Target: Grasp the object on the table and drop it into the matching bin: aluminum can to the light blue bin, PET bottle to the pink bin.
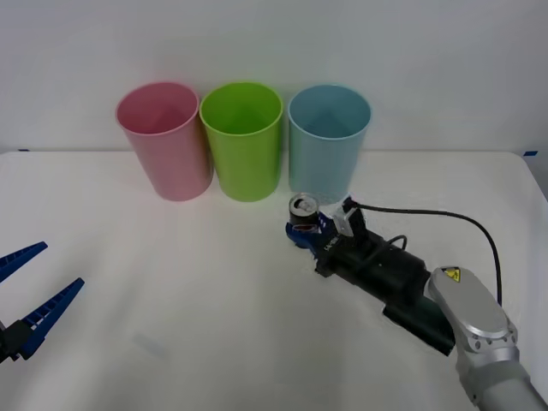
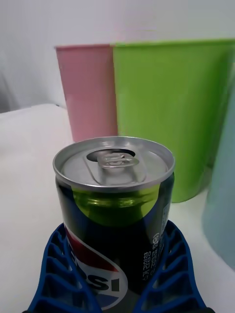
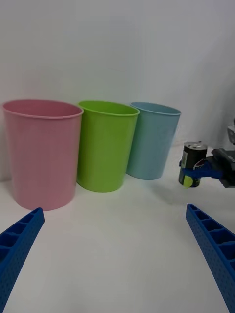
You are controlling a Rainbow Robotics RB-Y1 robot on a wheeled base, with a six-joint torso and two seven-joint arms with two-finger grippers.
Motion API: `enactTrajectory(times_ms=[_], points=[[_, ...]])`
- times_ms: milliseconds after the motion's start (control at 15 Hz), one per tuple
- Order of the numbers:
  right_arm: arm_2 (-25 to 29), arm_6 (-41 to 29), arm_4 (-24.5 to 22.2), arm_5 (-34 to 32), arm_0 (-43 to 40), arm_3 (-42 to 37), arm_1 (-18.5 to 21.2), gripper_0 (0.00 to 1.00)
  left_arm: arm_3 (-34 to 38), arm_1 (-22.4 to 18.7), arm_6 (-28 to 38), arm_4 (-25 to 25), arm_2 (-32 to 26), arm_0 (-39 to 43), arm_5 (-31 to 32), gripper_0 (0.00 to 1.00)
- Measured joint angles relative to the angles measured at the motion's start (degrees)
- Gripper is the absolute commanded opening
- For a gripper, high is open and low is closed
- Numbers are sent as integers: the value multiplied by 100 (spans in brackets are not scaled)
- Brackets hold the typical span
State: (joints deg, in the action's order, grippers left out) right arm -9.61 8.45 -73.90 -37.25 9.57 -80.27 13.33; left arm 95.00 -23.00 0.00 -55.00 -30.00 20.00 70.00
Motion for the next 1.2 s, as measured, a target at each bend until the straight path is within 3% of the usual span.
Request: enactTrajectory(times_ms=[667,933,1200], points=[[414,-1834,80,597,-988,-2642,586,0,0,0,0,0,0,0,0,100],[724,-2425,-44,640,-1010,-3109,604,0,0,0,0,0,0,0,0,100],[1021,-3053,-447,683,-667,-3102,602,0,0,0,0,0,0,0,0,100]])
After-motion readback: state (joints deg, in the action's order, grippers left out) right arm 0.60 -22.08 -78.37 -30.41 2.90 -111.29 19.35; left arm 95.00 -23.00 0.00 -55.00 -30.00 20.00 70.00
